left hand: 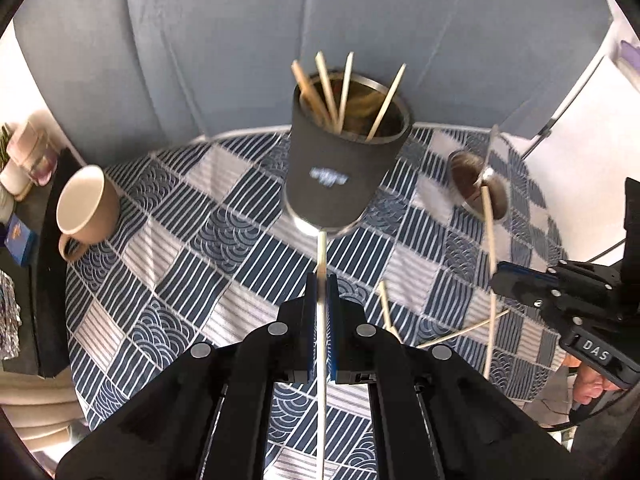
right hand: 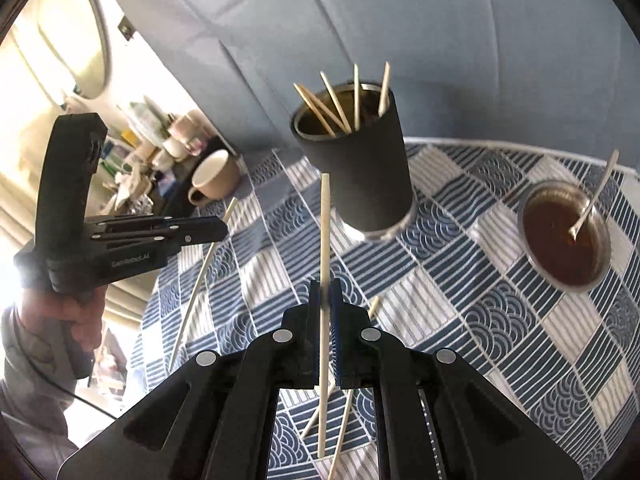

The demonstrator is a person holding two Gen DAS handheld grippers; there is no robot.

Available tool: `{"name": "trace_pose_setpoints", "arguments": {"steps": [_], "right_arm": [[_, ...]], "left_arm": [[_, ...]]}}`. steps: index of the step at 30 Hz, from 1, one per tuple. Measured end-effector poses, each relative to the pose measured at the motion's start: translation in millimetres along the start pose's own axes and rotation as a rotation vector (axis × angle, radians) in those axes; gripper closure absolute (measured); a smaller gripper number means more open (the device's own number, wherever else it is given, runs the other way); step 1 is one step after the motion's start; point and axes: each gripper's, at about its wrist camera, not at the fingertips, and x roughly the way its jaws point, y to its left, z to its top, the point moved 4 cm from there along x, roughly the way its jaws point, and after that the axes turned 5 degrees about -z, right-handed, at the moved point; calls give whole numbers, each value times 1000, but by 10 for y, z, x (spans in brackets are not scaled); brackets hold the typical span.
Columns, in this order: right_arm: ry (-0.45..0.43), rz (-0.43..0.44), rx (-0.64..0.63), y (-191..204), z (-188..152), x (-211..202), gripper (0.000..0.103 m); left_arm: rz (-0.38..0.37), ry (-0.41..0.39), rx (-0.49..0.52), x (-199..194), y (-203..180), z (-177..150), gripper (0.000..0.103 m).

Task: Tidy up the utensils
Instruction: 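Raise both held sticks upright and carry them above the black holder, then open the left gripper into the holder while the right gripper releases its stick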

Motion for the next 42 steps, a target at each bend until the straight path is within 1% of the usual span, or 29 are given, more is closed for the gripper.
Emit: {"name": "trace_pose_setpoints", "arguments": {"steps": [2, 4, 6, 9, 11, 14, 16, 20, 23, 26, 27, 28, 29, 31, 32, 33, 35, 39, 40, 42], "right_arm": [[-19, 0, -14, 29, 86, -57, 99], [-40, -1, -31, 66, 181, -129, 99], [-64, -8, -42, 79, 315, -185, 99], [-97, -8, -52, 91, 507, -252, 98], [-122, 11, -62, 113, 640, -295, 98], [-164, 47, -69, 127, 829, -341, 98], [-188, 63, -79, 140, 952, -356, 98], [-216, 63, -96, 144, 1173, -347, 98], [-238, 70, -105, 123, 1344, -308, 98], [-271, 94, -112, 99, 1482, -243, 98], [-288, 111, -111, 89, 1524, -218, 98], [-304, 154, -103, 61, 1576, -187, 98], [-313, 179, -96, 37, 1612, -161, 98], [-318, 202, -86, -17, 1686, -85, 98], [-314, 200, -82, -57, 1728, -21, 98], [-313, 193, -82, -89, 1761, 31, 98], [-309, 195, -81, -161, 1833, 150, 98], [-321, 193, -79, -288, 1965, 352, 98], [-326, 196, -78, -307, 2001, 383, 98], [-346, 211, -71, -359, 2061, 470, 98]], "left_arm": [[-3, -10, 8, -42, -30, 51, 98], [15, -18, 23, -103, -62, 139, 98], [9, -41, 19, -184, -86, 256, 98], [37, -74, 46, -291, -128, 429, 98], [35, -94, 57, -363, -150, 553, 98], [57, -134, 79, -484, -192, 764, 98], [51, -159, 84, -549, -227, 879, 98], [30, -211, 100, -629, -285, 1148, 98], [12, -217, 110, -572, -299, 1334, 98], [-9, -228, 110, -497, -312, 1505, 98], [-17, -233, 107, -482, -306, 1538, 98], [-28, -240, 103, -454, -302, 1602, 98], [-37, -245, 101, -433, -293, 1647, 98], [-64, -266, 95, -372, -283, 1770, 98], [-95, -283, 92, -331, -274, 1839, 98], [-108, -290, 89, -302, -269, 1865, 98], [-119, -319, 93, -241, -237, 1934, 98], [-163, -389, 100, -142, -184, 2090, 98], [-170, -401, 103, -111, -175, 2119, 98], [-161, -427, 104, -31, -117, 2201, 98]]}}
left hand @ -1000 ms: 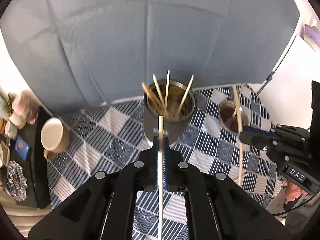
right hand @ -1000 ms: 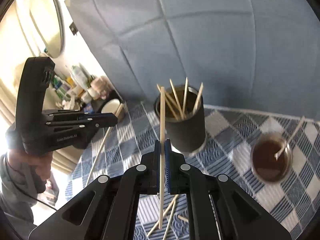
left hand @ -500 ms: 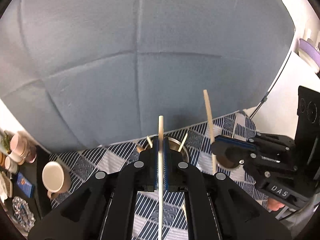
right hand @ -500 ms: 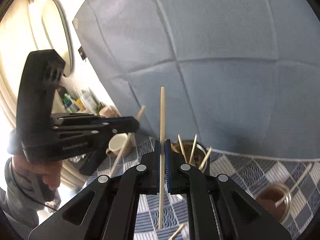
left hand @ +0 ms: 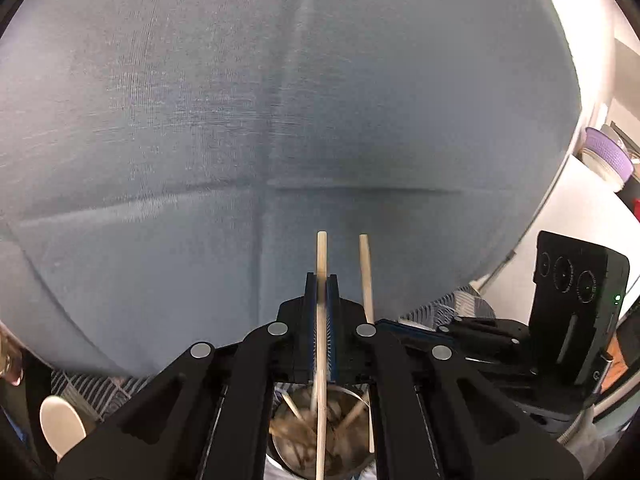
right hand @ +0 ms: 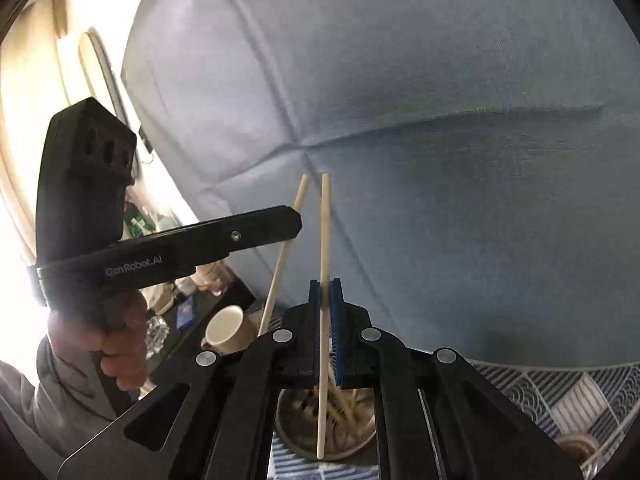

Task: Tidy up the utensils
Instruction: 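Open the left gripper into the holder while the right gripper releases its stick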

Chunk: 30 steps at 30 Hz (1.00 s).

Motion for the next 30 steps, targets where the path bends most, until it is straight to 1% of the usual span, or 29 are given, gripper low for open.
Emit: {"name": "trace_pose_setpoints", "arguments": {"steps": [5, 9, 11, 13, 15, 18, 20, 21, 22, 23, 24, 27, 30], "right_arm": [[-4, 39, 10, -77, -46, 157, 98], [22, 45, 11, -92, -181, 274, 98], [38, 45, 22, -123, -258, 309, 98], [51, 48, 37, -159, -309, 306, 95], [66, 75, 65, -176, -329, 298, 94], [49, 59, 67, -164, -290, 255, 94], [51, 57, 65, -129, -265, 206, 93], [50, 50, 60, -121, -266, 163, 91], [49, 43, 53, -87, -256, 130, 90], [46, 36, 50, -81, -261, 70, 84], [42, 33, 49, -77, -264, 0, 80], [34, 22, 45, 9, -259, -125, 78], [31, 3, 42, 75, -273, -241, 72]], "left_arm": [[-55, -26, -29, 179, 87, -89, 98], [-95, -3, -61, 297, 150, -247, 98], [-94, 16, -72, 361, 173, -327, 98], [-91, 32, -83, 418, 262, -351, 98], [-73, 43, -80, 428, 260, -382, 98], [-47, 54, -62, 400, 235, -378, 98], [-29, 48, -55, 349, 219, -358, 92], [-27, 43, -54, 300, 216, -344, 86], [-25, 40, -54, 240, 214, -342, 77], [-16, 32, -52, 184, 192, -333, 73], [-11, 30, -47, 148, 207, -327, 70], [10, 35, -25, 34, 148, -342, 62], [39, 31, -14, -127, 74, -385, 49]]}}
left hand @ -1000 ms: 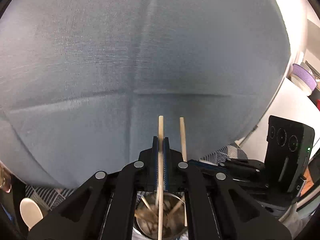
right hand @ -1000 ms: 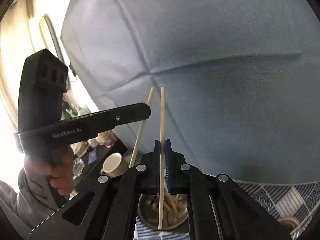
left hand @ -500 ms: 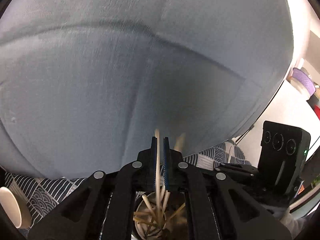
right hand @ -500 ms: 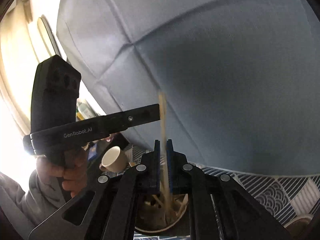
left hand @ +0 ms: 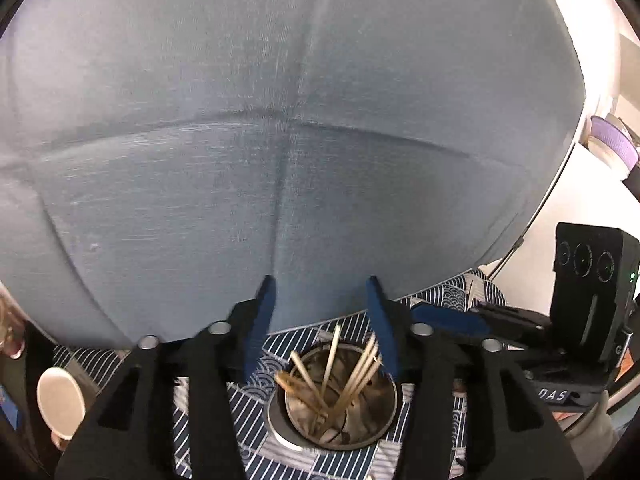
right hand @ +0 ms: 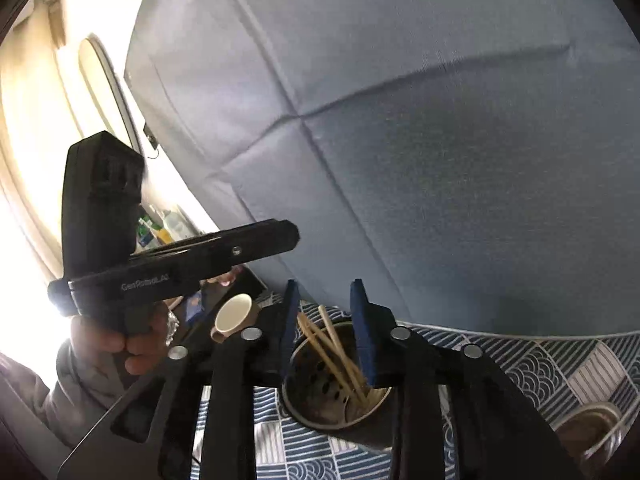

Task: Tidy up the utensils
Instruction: 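Open the left gripper into the holder while the right gripper releases its stick, then move both open grippers back down toward the last sticks on the cloth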

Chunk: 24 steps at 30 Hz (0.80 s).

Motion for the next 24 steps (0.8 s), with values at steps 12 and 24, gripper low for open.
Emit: {"name": "trace_pose_setpoints", "arguments": {"steps": [12, 24], "right_arm": [[54, -53, -15, 349, -423, -195, 63], [129, -129, -10, 356, -939, -491, 50]], "left_arm": [[66, 37, 8, -441, -127, -431, 23], [120, 140, -28, -494, -123, -890, 13]]}}
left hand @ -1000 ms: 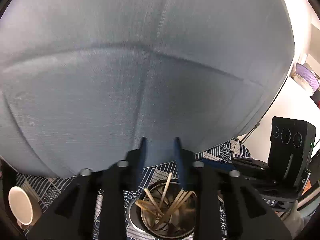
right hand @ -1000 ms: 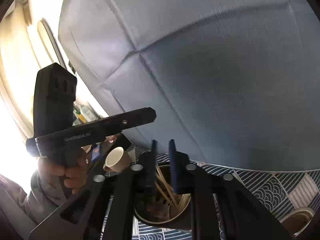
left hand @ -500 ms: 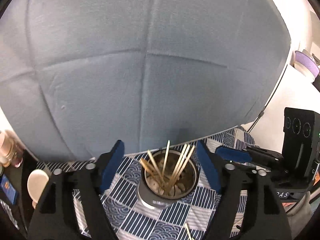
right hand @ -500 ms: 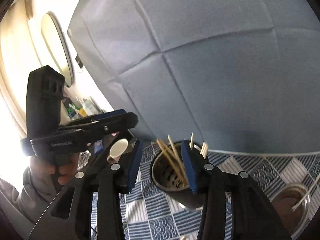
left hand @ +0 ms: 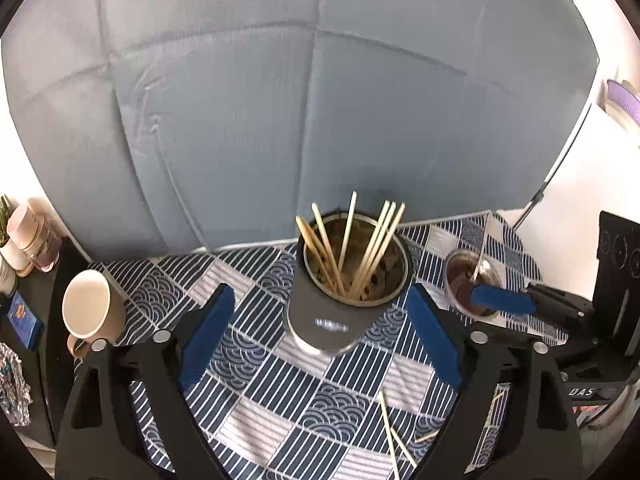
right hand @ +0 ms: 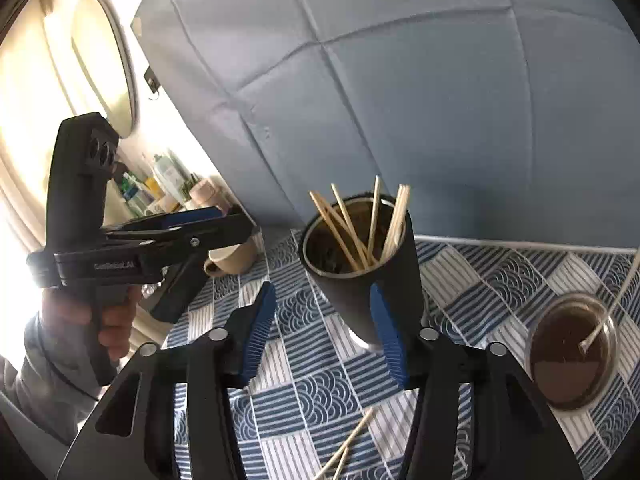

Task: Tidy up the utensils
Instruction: 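Move both open grippers back down toward the last sticks on the cloth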

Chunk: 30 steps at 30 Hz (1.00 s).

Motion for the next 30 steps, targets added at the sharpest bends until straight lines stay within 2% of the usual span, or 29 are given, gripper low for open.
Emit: {"name": "trace_pose_setpoints", "arguments": {"steps": [8, 15, 23, 30], "right_arm": [[32, -51, 7, -16, -287, -100, 37], [113, -78, 31, -31, -698, -80, 36], [268, -116, 39, -48, -1396, 10, 36], [366, -133, 52, 8, -1916, 61, 36]], "left_arm": [[10, 89, 22, 103, -124, -352, 9], [24, 178, 23, 265, -166, -706, 8], [37, 284, 42, 431, -165, -1108, 8], [35, 376, 69, 591, -225, -1457, 8]]}}
